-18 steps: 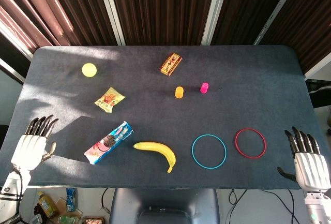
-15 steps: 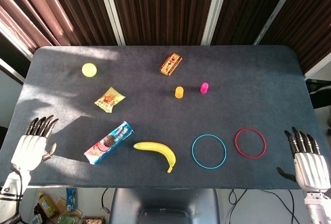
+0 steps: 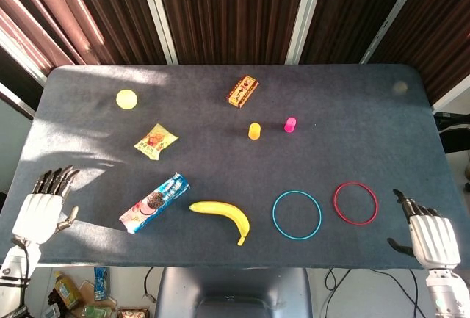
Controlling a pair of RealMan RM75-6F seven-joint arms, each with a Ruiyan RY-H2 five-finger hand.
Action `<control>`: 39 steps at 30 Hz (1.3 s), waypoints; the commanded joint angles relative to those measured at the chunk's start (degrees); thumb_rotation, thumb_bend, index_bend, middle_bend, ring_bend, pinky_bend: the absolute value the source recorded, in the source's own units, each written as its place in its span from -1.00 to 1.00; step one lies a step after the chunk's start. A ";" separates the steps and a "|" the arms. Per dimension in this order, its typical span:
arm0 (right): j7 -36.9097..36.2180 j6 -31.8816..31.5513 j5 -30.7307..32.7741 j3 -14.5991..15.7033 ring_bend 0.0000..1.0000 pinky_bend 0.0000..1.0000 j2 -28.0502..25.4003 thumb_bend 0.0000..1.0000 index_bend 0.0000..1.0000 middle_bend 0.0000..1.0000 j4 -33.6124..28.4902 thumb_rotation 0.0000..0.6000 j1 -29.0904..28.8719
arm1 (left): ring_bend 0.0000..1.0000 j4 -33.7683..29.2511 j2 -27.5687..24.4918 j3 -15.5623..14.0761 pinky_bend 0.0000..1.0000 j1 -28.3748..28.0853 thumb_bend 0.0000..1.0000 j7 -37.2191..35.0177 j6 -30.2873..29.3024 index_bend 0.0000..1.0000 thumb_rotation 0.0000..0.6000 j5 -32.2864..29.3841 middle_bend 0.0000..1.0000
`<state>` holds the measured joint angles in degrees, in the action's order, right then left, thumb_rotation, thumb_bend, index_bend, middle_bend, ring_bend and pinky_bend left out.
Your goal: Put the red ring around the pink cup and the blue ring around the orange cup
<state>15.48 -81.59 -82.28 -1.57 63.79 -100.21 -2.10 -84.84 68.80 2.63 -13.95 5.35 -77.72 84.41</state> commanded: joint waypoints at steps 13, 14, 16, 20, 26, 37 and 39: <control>-4.83 12.15 3.14 -0.49 0.93 0.98 3.25 -0.42 0.18 0.65 7.60 1.00 -6.66 | -1.00 -1.87 -0.99 0.41 -0.81 0.92 -0.18 1.15 -0.42 -0.88 1.00 -1.56 -1.00; -4.94 12.74 3.52 -0.54 0.93 0.98 3.51 -0.40 0.19 0.66 8.05 1.00 -6.94 | -1.00 -1.92 -1.05 0.44 -0.81 0.93 -0.18 1.08 -0.39 -0.88 1.00 -1.62 -1.00; -4.98 13.99 4.45 -0.63 0.94 0.99 4.13 -0.36 0.19 0.67 9.03 1.00 -7.54 | -1.00 -2.01 -1.14 0.51 -0.81 0.98 -0.19 0.96 -0.43 -0.87 1.00 -1.70 -1.00; -5.38 16.03 5.89 -0.89 0.95 1.00 5.56 -0.28 0.20 0.68 11.00 1.00 -8.64 | -1.00 -2.07 -1.28 0.57 -0.81 0.96 -0.19 0.66 -0.29 -0.87 1.00 -1.75 -1.00; -6.18 18.73 7.26 -0.88 0.95 1.00 7.60 -0.24 0.21 0.68 13.93 1.00 -10.08 | -1.00 -2.15 -1.46 0.68 -0.81 1.02 -0.19 0.37 -0.29 -0.86 1.00 -1.87 -1.00; -7.32 21.27 7.86 -0.05 0.97 1.00 10.62 -0.20 0.31 0.69 18.05 1.00 -11.44 | -1.00 -2.15 -1.63 0.99 -0.78 0.99 -0.19 -0.33 0.06 -0.82 1.00 -2.38 -1.00; -7.26 21.58 8.14 -0.02 0.97 1.00 11.03 -0.20 0.32 0.69 18.71 1.00 -11.60 | -1.00 -2.14 -1.73 0.97 -0.77 0.95 -0.20 -0.56 0.18 -0.81 1.00 -2.35 -1.00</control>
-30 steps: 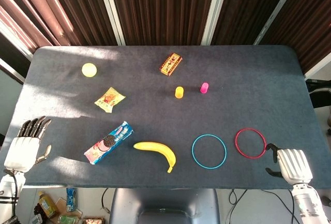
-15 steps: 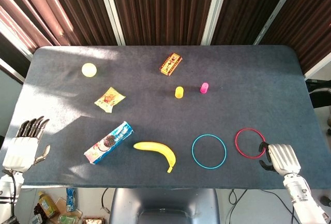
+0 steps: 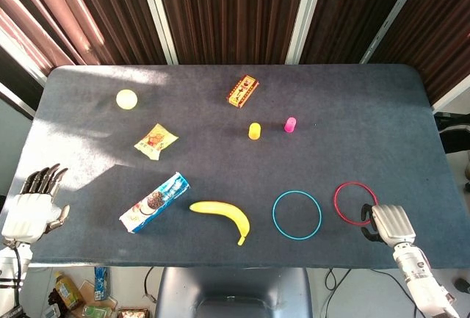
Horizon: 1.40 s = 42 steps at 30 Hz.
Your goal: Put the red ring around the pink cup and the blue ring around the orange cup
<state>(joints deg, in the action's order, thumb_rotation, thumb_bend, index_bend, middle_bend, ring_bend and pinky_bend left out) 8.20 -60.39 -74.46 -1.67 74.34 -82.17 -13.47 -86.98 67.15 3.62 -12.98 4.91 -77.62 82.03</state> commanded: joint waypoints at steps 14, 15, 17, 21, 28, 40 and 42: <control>-0.73 1.80 1.80 -0.01 0.98 1.00 2.70 -0.14 0.38 0.71 4.37 1.00 -1.10 | -1.00 0.00 -0.20 0.01 -0.77 -0.11 -0.20 -0.58 0.44 -0.79 1.00 -0.02 -1.00; -0.78 1.81 1.82 0.00 0.98 1.00 2.75 -0.14 0.38 0.71 4.49 1.00 -1.12 | -1.00 0.01 -0.21 0.01 -0.77 -0.13 -0.20 -0.61 0.46 -0.79 1.00 -0.01 -1.00; -0.82 1.88 1.90 0.05 0.98 1.00 2.85 -0.14 0.37 0.71 4.71 1.00 -1.16 | -1.00 -0.03 -0.25 -0.01 -0.77 -0.12 -0.19 -0.69 0.46 -0.78 1.00 0.03 -1.00; -0.79 2.14 2.22 0.11 0.98 1.00 2.96 -0.14 0.35 0.71 5.05 1.00 -1.27 | -1.00 -0.05 -0.29 -0.06 -0.77 -0.16 -0.19 -0.71 0.53 -0.78 1.00 0.14 -1.00; -0.67 2.83 2.81 0.20 0.98 1.00 3.25 -0.14 0.32 0.71 5.69 1.00 -1.53 | -1.00 -0.06 -0.41 -0.13 -0.77 -0.22 -0.19 -0.88 0.71 -0.78 1.00 0.25 -1.00; -0.07 3.51 3.63 0.46 0.98 1.00 3.30 -0.06 0.35 0.71 6.14 1.00 -1.73 | -1.00 -0.16 -0.43 -0.22 -0.76 -0.25 -0.19 -0.92 0.79 -0.77 1.00 0.35 -1.00; 0.06 3.57 3.77 0.49 0.98 1.00 3.34 -0.05 0.36 0.71 6.20 1.00 -1.74 | -1.00 -0.16 -0.42 -0.22 -0.76 -0.27 -0.19 -0.88 0.83 -0.77 1.00 0.35 -1.00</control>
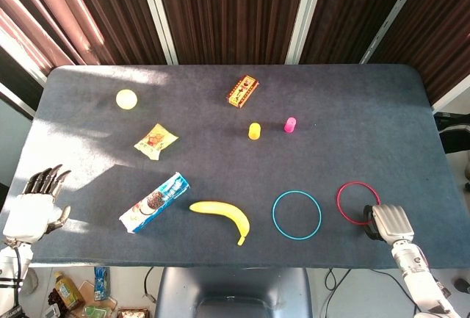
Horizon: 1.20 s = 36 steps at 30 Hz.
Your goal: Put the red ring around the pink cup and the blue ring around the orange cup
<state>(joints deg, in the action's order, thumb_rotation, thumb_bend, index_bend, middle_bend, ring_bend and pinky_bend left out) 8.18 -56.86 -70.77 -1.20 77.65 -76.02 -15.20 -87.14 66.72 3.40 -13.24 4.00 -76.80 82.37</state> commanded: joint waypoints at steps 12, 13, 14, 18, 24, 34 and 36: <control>0.21 -0.89 0.04 -0.07 0.99 1.00 -0.05 0.00 0.52 0.72 -0.11 1.00 0.16 | -1.00 -0.06 0.03 -0.07 -0.75 -0.03 -0.19 0.22 0.05 -0.76 1.00 0.07 -1.00; 0.10 -1.04 0.01 -0.13 0.99 1.00 -0.14 0.00 0.53 0.72 -0.25 1.00 0.19 | -1.00 -0.05 0.05 -0.08 -0.75 -0.04 -0.19 0.27 0.05 -0.76 1.00 0.09 -1.00; -0.07 -1.19 -0.04 -0.23 0.99 1.00 -0.25 0.01 0.54 0.72 -0.40 1.00 0.19 | -1.00 -0.03 0.07 -0.08 -0.75 -0.06 -0.19 0.31 0.08 -0.76 1.00 0.09 -1.00; -1.68 -2.18 -0.35 -1.15 0.99 1.00 -1.11 0.02 0.57 0.72 -1.75 1.00 0.14 | -1.00 -0.01 0.13 -0.10 -0.75 -0.11 -0.19 0.45 0.21 -0.76 1.00 0.04 -1.00; -3.25 -4.02 -0.24 -5.03 0.99 1.00 -3.80 0.03 0.62 0.72 -5.82 1.00 -1.64 | -1.00 -0.01 0.33 -0.13 -0.75 -0.23 -0.19 0.91 0.34 -0.75 1.00 0.05 -1.00; -0.63 6.19 9.83 -15.24 0.99 1.00 -2.91 0.03 0.62 0.72 -2.18 1.00 -14.16 | -1.00 -0.19 0.25 -0.32 -0.75 0.05 -0.19 1.03 -0.23 -0.75 1.00 0.41 -1.00; -0.25 8.76 11.88 -16.32 0.99 1.00 -1.32 0.03 0.62 0.72 0.25 1.00 -16.81 | -1.00 -0.22 0.04 -0.41 -0.75 0.14 -0.19 0.78 -0.48 -0.75 1.00 0.75 -1.00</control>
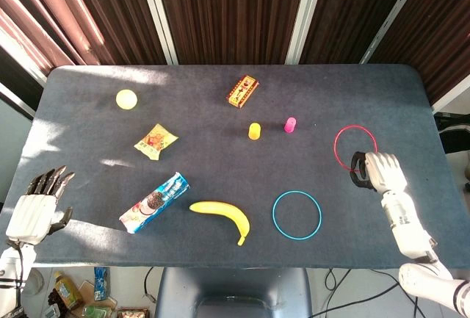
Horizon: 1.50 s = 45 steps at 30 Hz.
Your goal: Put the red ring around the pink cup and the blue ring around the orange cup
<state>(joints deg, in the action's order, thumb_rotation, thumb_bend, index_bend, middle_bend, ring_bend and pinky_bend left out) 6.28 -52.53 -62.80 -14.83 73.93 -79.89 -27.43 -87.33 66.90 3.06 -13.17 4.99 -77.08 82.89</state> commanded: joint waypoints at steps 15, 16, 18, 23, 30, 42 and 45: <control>-2.99 15.39 6.86 -3.81 0.99 1.00 13.62 0.03 0.62 0.72 21.38 1.00 -14.59 | -1.00 1.52 -1.33 -0.43 -0.73 0.95 -0.20 -0.85 -1.50 -0.73 1.00 0.96 -1.00; -3.62 16.14 6.49 -3.68 0.99 1.00 14.77 0.03 0.62 0.72 23.12 1.00 -15.34 | -1.00 1.66 -1.50 -0.40 -0.73 1.07 -0.20 -1.10 -1.64 -0.73 1.00 0.89 -1.00; -4.44 18.32 5.80 -3.36 0.99 1.00 17.41 0.03 0.62 0.72 26.68 1.00 -17.34 | -1.00 2.48 -2.08 -0.40 -0.73 1.54 -0.20 -1.30 -2.10 -0.73 1.00 0.61 -1.00; -7.23 21.35 4.42 -3.19 0.99 1.00 21.69 0.03 0.62 0.72 33.90 1.00 -20.25 | -1.00 3.62 -2.60 -0.54 -0.73 2.24 -0.20 -2.24 -2.71 -0.73 1.00 0.56 -1.00; -11.80 25.68 2.44 -3.03 0.99 1.00 27.03 0.03 0.62 0.72 43.26 1.00 -23.53 | -1.00 5.05 -2.77 -0.85 -0.73 2.69 -0.20 -3.27 -3.27 -0.73 1.00 1.35 -1.00; -18.58 26.77 -2.93 -2.50 0.98 1.00 32.37 0.03 0.63 0.72 51.78 1.00 -27.55 | -1.00 7.49 -2.28 -1.09 -0.72 2.79 -0.20 -5.99 -2.43 -0.72 1.00 1.48 -1.00; -19.32 26.81 -3.69 -2.23 0.98 1.00 32.83 0.03 0.62 0.72 52.63 1.00 -27.85 | -1.00 7.75 -2.22 -1.02 -0.72 2.81 -0.20 -6.41 -2.53 -0.72 1.00 1.58 -1.00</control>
<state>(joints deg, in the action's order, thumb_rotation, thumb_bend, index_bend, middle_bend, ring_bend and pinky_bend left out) -12.88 -25.71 -66.31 -17.17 106.60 -27.44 -55.15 -79.61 64.67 2.02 -10.37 -1.40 -79.60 84.46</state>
